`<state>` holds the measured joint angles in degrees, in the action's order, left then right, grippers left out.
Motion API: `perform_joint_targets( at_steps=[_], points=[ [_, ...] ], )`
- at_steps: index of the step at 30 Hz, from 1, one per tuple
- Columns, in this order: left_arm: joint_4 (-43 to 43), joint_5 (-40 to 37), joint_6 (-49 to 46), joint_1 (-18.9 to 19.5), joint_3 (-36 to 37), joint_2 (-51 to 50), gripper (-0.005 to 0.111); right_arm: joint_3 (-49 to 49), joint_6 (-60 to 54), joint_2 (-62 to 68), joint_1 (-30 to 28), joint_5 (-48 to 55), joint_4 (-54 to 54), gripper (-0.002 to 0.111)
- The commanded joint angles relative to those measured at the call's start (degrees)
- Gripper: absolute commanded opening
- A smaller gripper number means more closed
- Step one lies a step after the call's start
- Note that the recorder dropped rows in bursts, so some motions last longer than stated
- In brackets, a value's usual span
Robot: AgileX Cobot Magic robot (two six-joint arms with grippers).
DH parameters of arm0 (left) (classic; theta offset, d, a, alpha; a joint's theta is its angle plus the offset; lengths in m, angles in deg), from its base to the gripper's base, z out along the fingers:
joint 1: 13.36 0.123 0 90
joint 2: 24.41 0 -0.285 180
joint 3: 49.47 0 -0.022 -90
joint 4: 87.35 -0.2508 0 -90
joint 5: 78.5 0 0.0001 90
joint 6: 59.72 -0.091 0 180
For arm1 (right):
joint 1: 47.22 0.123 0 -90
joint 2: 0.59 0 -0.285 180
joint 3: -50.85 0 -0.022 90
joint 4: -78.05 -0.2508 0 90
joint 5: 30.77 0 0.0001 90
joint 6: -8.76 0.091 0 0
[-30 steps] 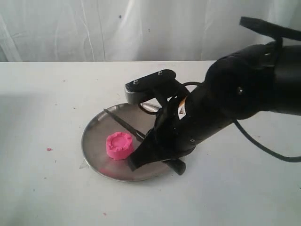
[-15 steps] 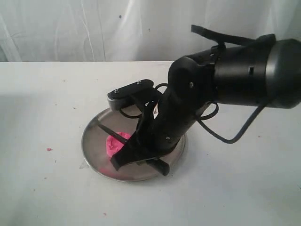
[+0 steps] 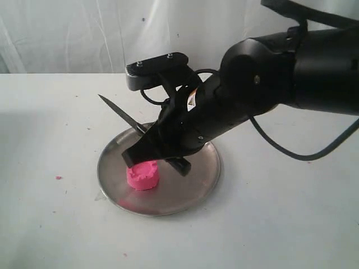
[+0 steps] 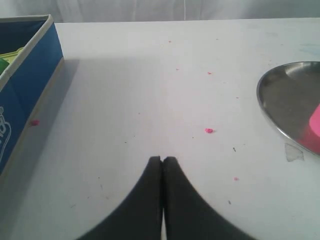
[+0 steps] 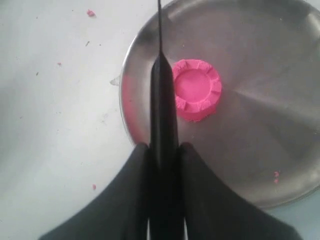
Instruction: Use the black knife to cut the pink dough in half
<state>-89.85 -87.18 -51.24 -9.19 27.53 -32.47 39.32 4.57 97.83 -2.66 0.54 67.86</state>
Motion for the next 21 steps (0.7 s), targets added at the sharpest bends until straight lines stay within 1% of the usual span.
perform_joint_targets(
  at_steps=[1, 3, 5, 7, 10, 12, 13, 14, 16, 18, 19, 21],
  points=[
    [0.4, 0.5, 0.1, -0.2, 0.2, 0.3, 0.000, 0.1, -0.8, -0.5, -0.6, 2.2, 0.2, 0.000],
    [1.4, 4.7, 2.2, -0.2, 0.2, 0.3, 0.000, -0.3, -0.8, -0.5, -0.6, 2.5, 0.2, 0.000],
    [6.7, 12.8, 10.5, -0.2, 0.2, 0.3, 0.000, -0.6, -0.8, -0.5, -0.6, 2.5, 0.2, 0.000],
    [8.6, 19.1, 17.6, -0.2, 0.2, 0.3, 0.000, -0.6, -0.9, -0.5, -0.6, 2.3, 0.3, 0.000],
    [8.2, 27.2, 26.8, -0.2, 0.2, 0.3, 0.000, -1.0, -1.2, -0.5, -0.6, 1.3, 0.3, 0.000],
    [5.7, 30.9, 35.0, -0.2, 0.2, 0.3, 0.000, -1.1, -1.2, -0.5, -0.6, 1.2, 0.5, 0.000],
    [2.5, 31.2, 40.6, -0.2, 0.2, 0.3, 0.000, -1.1, -1.4, -0.5, -0.6, 1.0, 0.5, 0.000],
    [-4.5, 31.2, 48.8, -0.2, 0.0, 0.3, 0.000, -1.1, -1.7, -0.5, -0.6, 1.0, 0.5, 0.000],
    [-26.4, 32.3, 68.2, -0.2, -3.2, 0.3, 0.000, -1.1, -2.2, -0.5, -0.6, 1.0, 0.5, 0.000],
    [-54.2, 35.1, 90.1, -0.2, -8.6, -1.3, 0.000, -1.1, -2.9, -0.5, -0.6, 1.0, 0.5, 0.000],
    [-65.4, 36.4, 97.8, -0.2, -11.1, -3.3, 0.000, -1.1, -3.2, -0.5, -0.6, 1.0, 0.5, 0.000],
    [-91.5, 39.5, 113.0, -0.2, -17.4, -8.9, 0.000, -1.1, -3.2, -0.5, -0.6, 1.1, 0.5, 0.000]
  ],
)
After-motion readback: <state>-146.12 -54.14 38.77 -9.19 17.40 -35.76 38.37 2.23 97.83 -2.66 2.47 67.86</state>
